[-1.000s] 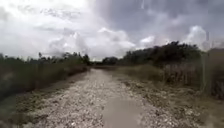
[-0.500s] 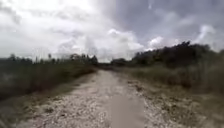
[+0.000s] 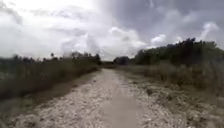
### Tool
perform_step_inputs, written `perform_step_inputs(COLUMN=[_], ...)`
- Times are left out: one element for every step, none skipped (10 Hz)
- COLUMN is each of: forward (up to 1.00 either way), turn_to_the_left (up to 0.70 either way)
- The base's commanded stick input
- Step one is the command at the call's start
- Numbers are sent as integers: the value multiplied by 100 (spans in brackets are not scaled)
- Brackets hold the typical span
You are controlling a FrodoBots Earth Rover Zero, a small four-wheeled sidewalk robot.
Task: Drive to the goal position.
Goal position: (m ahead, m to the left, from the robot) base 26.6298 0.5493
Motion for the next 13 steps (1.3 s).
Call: perform_step_inputs(forward=[70, 70, 70, 70, 70, 70, 70, 70, 70, 70, 70, 70, 70], turn_to_the_left=[0, 0, 0, 0, 0, 0, 0, 0, 0, 0, 0, 0, 0])
